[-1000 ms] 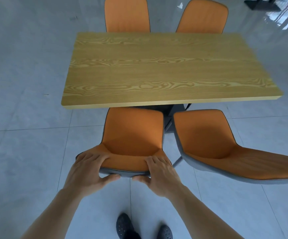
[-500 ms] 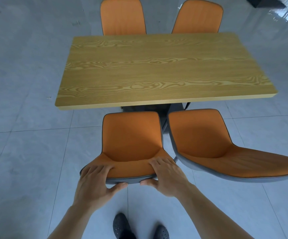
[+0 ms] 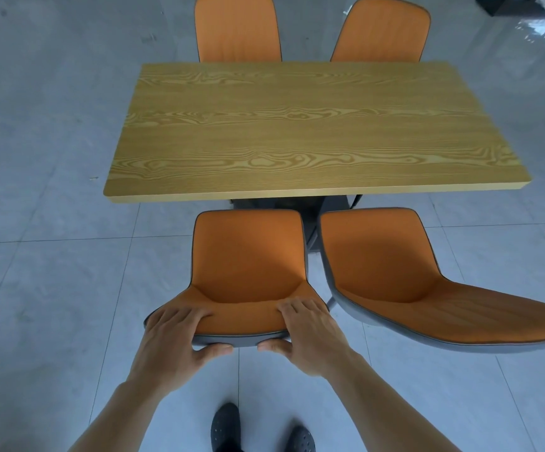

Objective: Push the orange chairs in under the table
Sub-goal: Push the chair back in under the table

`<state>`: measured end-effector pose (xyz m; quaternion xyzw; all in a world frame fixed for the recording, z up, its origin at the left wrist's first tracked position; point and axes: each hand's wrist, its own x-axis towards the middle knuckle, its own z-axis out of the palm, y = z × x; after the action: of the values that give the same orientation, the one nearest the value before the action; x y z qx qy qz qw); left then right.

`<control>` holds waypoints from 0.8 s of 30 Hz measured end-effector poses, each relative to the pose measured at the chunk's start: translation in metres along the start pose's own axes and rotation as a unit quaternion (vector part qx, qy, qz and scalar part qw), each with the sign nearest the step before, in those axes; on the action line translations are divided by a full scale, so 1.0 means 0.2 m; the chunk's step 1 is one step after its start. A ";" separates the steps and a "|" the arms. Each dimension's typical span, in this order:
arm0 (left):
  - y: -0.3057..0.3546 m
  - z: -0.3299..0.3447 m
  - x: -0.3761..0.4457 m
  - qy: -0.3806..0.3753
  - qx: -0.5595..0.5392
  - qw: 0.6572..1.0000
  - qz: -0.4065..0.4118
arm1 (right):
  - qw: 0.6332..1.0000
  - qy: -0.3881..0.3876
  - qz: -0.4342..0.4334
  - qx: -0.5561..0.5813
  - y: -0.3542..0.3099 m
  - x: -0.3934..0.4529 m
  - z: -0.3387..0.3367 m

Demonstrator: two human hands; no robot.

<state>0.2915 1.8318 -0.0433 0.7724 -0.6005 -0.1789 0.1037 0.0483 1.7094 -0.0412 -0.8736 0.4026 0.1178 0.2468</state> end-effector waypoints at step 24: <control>-0.01 0.01 0.02 0.011 0.033 0.999 0.005 | 0.999 -0.038 0.022 0.016 0.01 0.02 -0.03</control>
<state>0.2944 1.8282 -0.0467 0.7743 -0.6087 -0.1501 0.0859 0.0502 1.7030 -0.0390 -0.8557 0.4136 0.1495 0.2727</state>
